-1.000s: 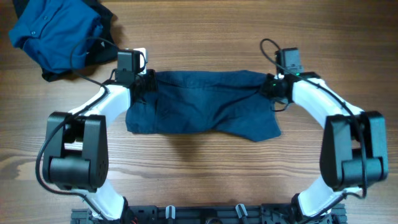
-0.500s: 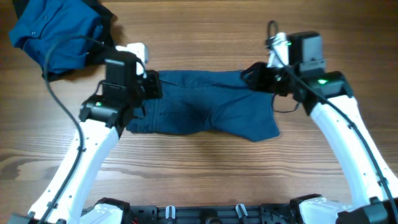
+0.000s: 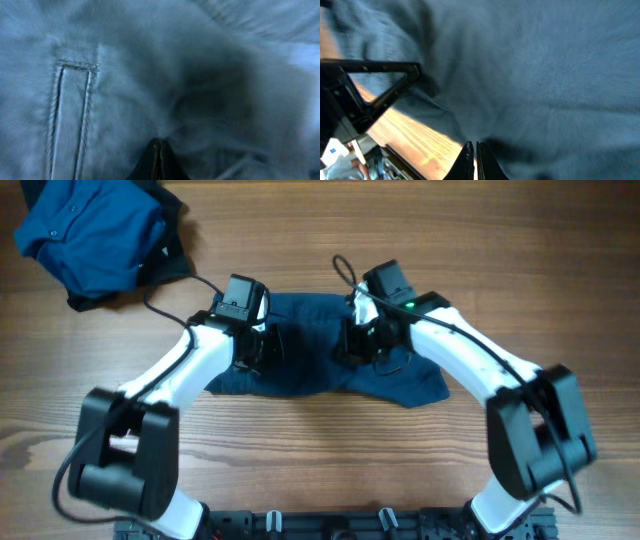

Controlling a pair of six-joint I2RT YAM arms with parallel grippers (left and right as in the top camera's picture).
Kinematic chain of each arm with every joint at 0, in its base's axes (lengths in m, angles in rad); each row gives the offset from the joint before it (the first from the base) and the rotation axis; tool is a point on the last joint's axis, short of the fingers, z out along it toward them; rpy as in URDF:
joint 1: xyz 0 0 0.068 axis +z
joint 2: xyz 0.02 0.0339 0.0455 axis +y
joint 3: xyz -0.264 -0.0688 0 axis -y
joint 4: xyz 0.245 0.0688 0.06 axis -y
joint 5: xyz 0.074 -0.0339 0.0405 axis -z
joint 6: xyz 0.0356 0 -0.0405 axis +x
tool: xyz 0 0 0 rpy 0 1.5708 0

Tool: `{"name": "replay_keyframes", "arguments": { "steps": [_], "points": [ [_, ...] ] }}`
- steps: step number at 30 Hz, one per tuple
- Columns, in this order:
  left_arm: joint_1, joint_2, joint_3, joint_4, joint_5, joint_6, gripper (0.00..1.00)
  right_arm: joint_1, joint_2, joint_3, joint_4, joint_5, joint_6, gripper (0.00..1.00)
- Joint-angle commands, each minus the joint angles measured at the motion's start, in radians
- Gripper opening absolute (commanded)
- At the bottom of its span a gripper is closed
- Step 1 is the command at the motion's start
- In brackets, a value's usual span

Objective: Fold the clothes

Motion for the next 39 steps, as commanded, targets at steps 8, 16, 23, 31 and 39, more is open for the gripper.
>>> {"name": "replay_keyframes", "arguments": {
  "steps": [8,16,23,31,39],
  "points": [
    [0.089,0.093,-0.009,-0.057,-0.142,-0.009,0.07,-0.031,0.146,-0.007,-0.104,0.191,0.014,0.07],
    [0.268,0.093,-0.009,-0.101,-0.142,0.034,0.08,-0.157,0.15,-0.007,-0.241,0.453,0.017,0.05],
    [0.347,0.093,-0.008,-0.103,-0.181,0.075,0.1,-0.278,0.15,-0.007,-0.3,0.582,0.018,0.05],
    [0.357,0.058,0.04,-0.156,-0.23,0.097,0.09,-0.341,0.13,0.043,-0.39,0.636,0.018,0.04],
    [0.355,-0.137,0.206,-0.267,-0.22,0.095,0.11,-0.343,-0.08,0.187,-0.473,0.577,-0.024,0.05]
  ]
}}
